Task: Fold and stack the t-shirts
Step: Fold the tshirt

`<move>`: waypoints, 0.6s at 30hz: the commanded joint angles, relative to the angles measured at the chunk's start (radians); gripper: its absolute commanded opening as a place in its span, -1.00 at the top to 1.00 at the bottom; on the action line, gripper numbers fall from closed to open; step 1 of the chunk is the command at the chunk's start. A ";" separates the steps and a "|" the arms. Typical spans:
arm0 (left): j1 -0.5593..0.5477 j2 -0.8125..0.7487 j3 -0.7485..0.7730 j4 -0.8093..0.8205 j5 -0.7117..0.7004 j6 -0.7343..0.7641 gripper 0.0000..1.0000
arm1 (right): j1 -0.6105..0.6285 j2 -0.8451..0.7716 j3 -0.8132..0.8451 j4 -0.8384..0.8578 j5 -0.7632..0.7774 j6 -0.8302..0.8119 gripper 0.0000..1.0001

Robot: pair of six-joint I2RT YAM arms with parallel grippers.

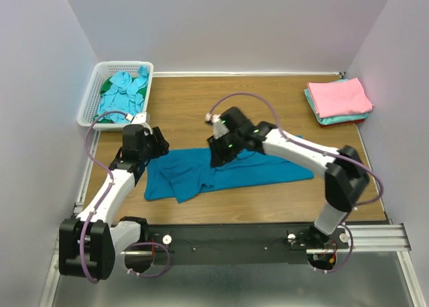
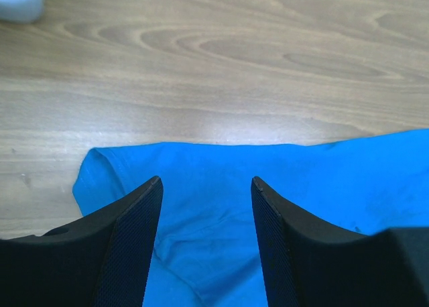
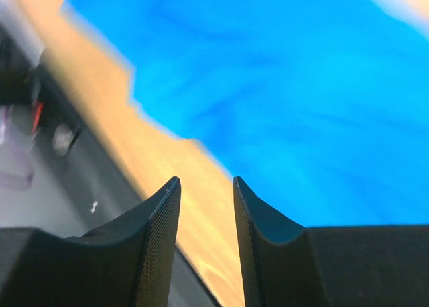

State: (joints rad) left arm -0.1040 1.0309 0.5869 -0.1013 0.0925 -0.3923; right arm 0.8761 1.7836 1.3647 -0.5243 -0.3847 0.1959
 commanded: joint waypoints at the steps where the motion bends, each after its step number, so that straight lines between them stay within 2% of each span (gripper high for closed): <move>1: 0.006 0.069 0.011 0.011 0.041 -0.023 -0.26 | -0.191 -0.159 -0.154 -0.033 0.363 0.135 0.10; 5: 0.006 0.141 0.031 0.009 0.049 -0.025 -0.26 | -0.443 -0.323 -0.275 -0.008 0.438 0.227 0.06; 6: 0.006 0.164 0.036 0.014 0.052 -0.026 -0.26 | -0.539 -0.355 -0.335 0.010 0.435 0.244 0.04; 8: 0.006 0.202 0.039 0.017 0.053 -0.036 -0.26 | -0.629 -0.440 -0.419 0.094 0.391 0.292 0.03; 10: 0.006 0.231 0.042 0.015 0.050 -0.040 -0.25 | -0.742 -0.483 -0.473 0.195 0.278 0.344 0.03; 15: 0.007 0.331 0.067 -0.017 0.036 -0.069 -0.23 | -0.912 -0.435 -0.620 0.395 0.117 0.439 0.03; 18: 0.007 0.376 0.071 -0.024 0.032 -0.091 -0.22 | -0.976 -0.386 -0.683 0.457 0.084 0.473 0.04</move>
State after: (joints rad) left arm -0.1040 1.3647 0.6319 -0.1051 0.1215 -0.4469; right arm -0.0368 1.3418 0.7582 -0.2108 -0.1909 0.5812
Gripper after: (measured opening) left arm 0.614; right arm 0.482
